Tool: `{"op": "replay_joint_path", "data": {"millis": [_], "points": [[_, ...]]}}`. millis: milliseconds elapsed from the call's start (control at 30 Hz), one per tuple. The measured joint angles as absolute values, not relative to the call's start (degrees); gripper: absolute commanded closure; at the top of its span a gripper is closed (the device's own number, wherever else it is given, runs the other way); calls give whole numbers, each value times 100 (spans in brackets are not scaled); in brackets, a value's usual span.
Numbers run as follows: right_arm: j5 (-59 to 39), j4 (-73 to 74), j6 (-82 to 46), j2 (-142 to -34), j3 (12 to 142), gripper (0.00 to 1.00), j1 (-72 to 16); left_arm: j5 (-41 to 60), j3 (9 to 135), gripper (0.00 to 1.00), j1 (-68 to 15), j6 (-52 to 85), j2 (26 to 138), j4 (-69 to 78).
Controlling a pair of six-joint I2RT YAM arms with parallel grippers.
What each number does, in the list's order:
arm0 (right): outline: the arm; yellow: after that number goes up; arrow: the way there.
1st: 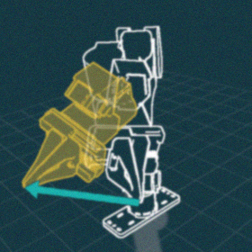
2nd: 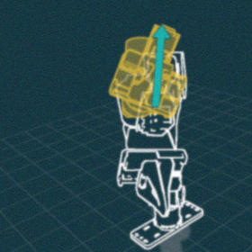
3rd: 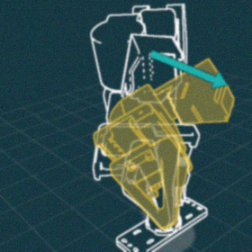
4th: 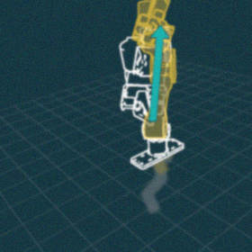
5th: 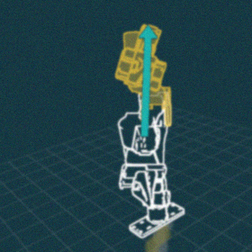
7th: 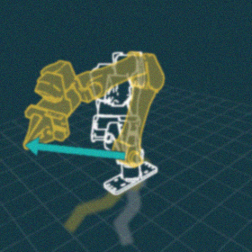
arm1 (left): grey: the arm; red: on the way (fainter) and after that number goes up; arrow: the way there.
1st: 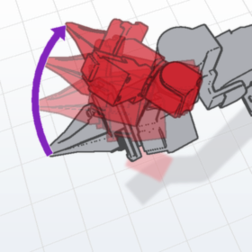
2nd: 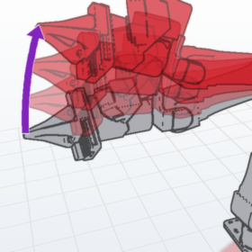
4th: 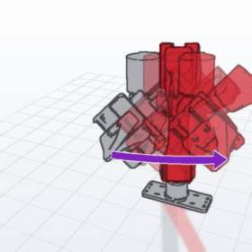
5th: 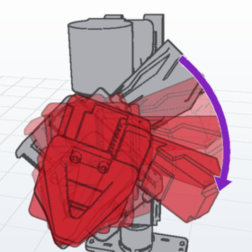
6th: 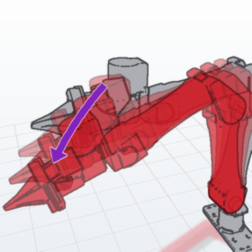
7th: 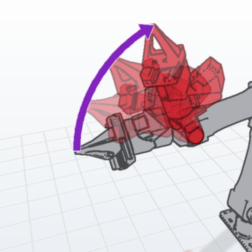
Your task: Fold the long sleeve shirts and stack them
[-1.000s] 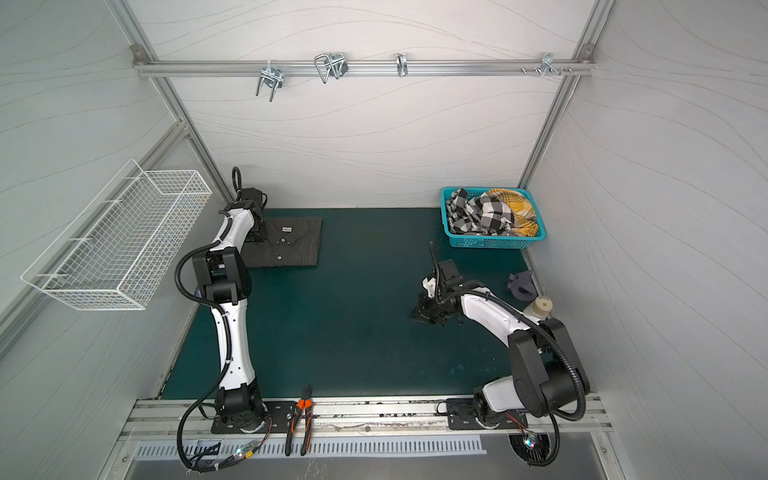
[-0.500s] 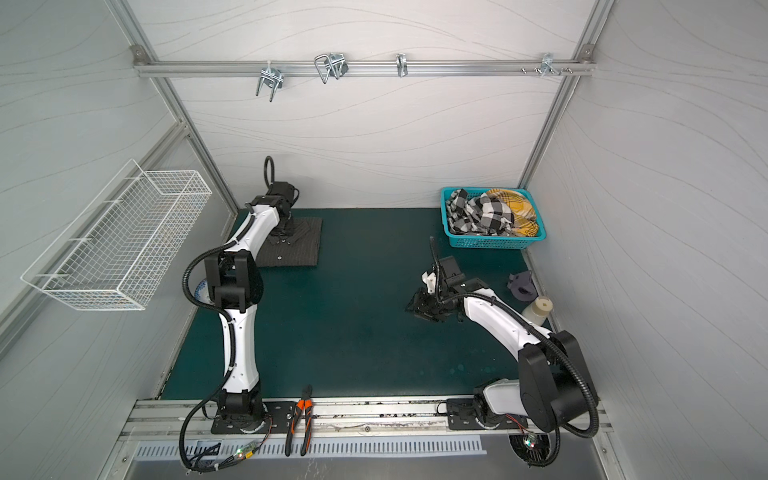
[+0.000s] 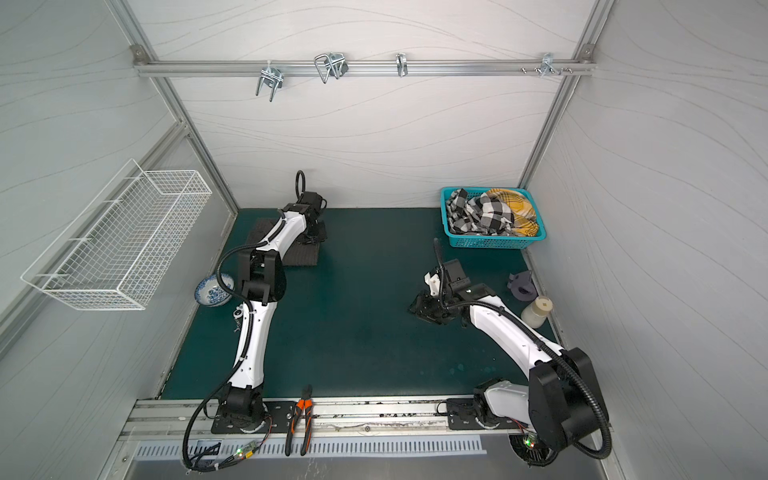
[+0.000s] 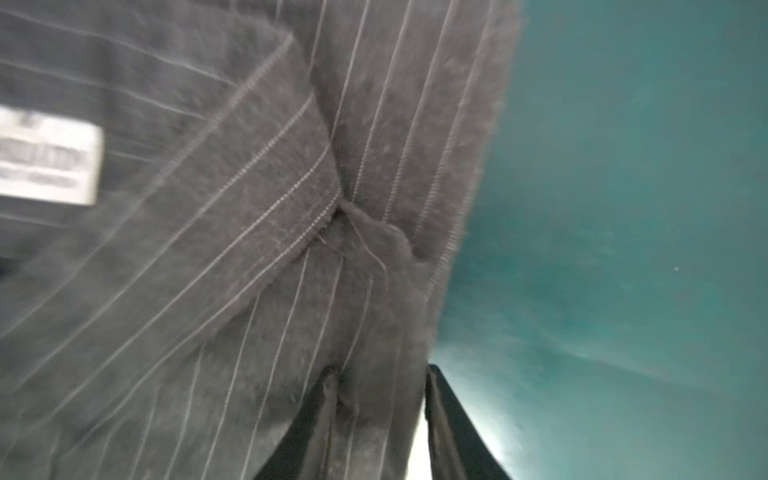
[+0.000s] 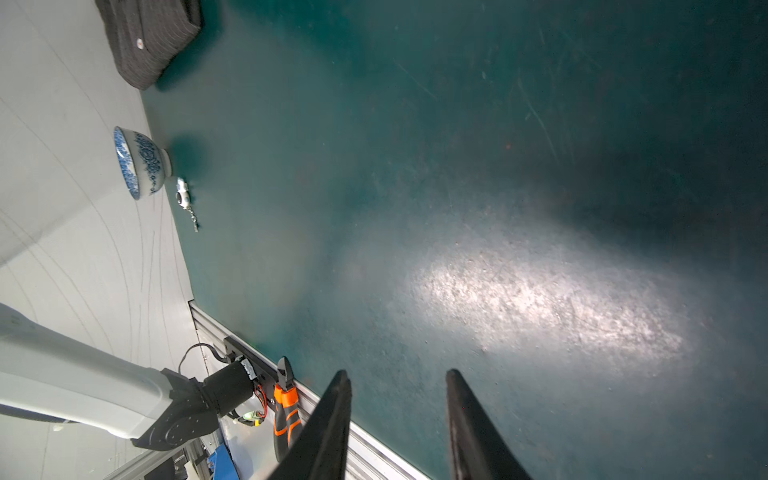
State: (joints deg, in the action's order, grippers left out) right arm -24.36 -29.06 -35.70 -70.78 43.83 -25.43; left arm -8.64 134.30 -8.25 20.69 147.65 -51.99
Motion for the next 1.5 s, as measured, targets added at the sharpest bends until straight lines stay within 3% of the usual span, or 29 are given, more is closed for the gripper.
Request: {"op": "replay_joint_path", "data": {"millis": [233,767,967,1267,1500], "points": [[-2421,-2958,-3557,-7072,4386,66,-2543,-871,13430,81,-753,2309,14765,-5201],[-2418,-2965,-3577,-7030,4379,67,-2543,-856,13111,86,-8,2209,14584,-5033],[-2418,-2961,-3601,-7032,4346,65,-2543,-801,13008,52,-10,2067,14529,-5022],[-2423,-2932,-3623,-7035,4342,64,-2543,-696,11837,59,-207,2300,13788,-5011],[-2443,-2851,-3649,-7032,4248,63,-2545,-532,11203,55,-281,2600,13419,-5024]]}}
